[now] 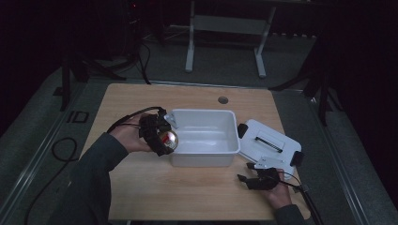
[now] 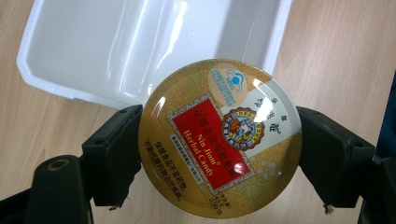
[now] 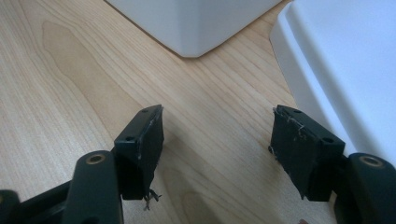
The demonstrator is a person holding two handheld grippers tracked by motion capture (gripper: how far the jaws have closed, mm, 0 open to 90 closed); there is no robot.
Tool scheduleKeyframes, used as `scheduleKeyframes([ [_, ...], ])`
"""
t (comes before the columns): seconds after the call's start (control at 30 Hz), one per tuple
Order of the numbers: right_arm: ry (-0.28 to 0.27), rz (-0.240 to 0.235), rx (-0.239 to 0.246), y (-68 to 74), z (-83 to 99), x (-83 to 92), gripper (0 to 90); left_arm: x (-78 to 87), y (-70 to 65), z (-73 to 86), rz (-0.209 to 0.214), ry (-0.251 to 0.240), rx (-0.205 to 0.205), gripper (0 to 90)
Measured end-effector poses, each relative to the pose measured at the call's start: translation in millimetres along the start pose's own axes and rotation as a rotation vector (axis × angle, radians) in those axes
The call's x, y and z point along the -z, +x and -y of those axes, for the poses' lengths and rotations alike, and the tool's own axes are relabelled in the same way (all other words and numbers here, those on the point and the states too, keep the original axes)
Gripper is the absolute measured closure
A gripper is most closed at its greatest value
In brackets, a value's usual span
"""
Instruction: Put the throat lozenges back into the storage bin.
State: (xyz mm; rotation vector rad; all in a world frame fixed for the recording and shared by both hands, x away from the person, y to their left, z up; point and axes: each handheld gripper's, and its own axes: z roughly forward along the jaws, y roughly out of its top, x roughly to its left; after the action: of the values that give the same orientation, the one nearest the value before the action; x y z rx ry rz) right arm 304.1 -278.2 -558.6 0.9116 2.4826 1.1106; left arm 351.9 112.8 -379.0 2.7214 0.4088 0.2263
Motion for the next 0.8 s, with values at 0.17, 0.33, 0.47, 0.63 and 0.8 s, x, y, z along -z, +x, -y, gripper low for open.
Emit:
scheduleKeyframes([
  [0.17, 0.0, 0.0, 0.0, 0.0, 0.0, 0.0, 34.1, -1.0, 1.3, -5.7, 0.001, 0.011, -0.004, 20.5],
  [0.33, 0.0, -0.001, 0.0, 0.0, 0.0, 0.0, 34.0, -4.1, 2.3, -11.6, 0.011, 0.027, -0.003, 20.5],
  [0.47, 0.0, -0.001, 0.0, -0.1, 0.0, 0.0, 34.0, -7.2, 4.0, -14.4, 0.016, 0.035, 0.0, 20.5],
  [0.63, 0.0, -0.001, 0.0, -0.1, 0.0, 0.0, 34.0, -11.3, 5.3, -17.5, 0.012, 0.051, 0.004, 20.5],
  [0.8, 0.0, -0.001, 0.0, -0.1, 0.0, 0.0, 34.0, -13.9, 5.8, -21.1, 0.015, 0.049, 0.007, 20.5],
])
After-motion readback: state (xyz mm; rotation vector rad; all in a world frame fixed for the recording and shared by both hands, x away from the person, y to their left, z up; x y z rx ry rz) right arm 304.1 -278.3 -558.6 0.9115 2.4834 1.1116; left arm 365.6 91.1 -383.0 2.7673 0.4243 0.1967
